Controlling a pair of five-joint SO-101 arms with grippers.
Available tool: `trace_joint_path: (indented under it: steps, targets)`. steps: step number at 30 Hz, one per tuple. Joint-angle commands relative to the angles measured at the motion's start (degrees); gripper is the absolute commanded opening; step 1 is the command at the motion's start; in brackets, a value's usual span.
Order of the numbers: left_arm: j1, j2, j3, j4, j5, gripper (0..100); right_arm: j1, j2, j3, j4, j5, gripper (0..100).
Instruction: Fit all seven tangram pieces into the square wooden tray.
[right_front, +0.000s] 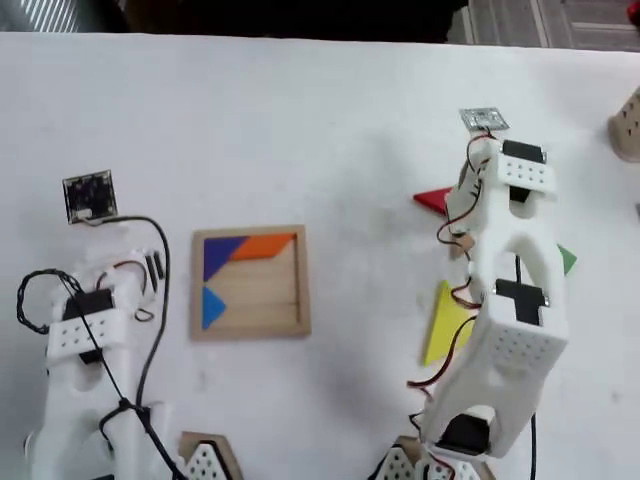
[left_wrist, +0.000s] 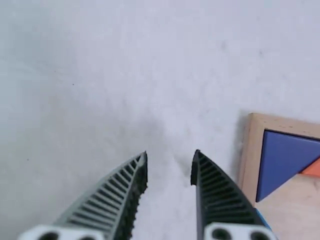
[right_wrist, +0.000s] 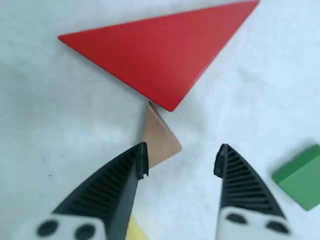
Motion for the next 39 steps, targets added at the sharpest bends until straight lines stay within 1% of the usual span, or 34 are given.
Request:
trace_joint_path:
  steps: [1, 3, 7, 10, 14, 29, 34, 39]
  targets:
    - [0.7, 0.0, -0.4, -1.1, -0.7, 16, -0.1, -3.4, 4.3, -3.6, -5.1, 21.3]
    - [0.7, 0.0, -0.4, -1.1, -0.8, 16, -0.7, -3.9, 7.4, -6.4, -7.1, 21.3]
    - [0.7, 0.0, -0.4, -1.1, -0.9, 16, 0.2, -6.2, 8.1, -6.8, -12.0, 21.3]
    - [0.7, 0.0, -0.4, -1.1, -1.0, 16, -0.6, -6.0, 8.3, -8.6, -13.5, 21.2]
    - [0.7, 0.0, -0.4, -1.1, -1.0, 16, -1.8, -4.2, 8.2, -9.9, -12.7, 21.2]
    - [0.7, 0.0, -0.4, -1.1, -1.1, 16, -1.6, -2.9, 8.4, -8.4, -11.5, 20.9]
    - [0.7, 0.0, -0.4, -1.1, -1.1, 16, -1.6, -1.5, 7.9, -8.7, -11.4, 13.4]
    - [0.7, 0.0, -0.4, -1.1, -1.1, 16, -1.7, -1.1, 7.9, -8.4, -11.4, 16.8]
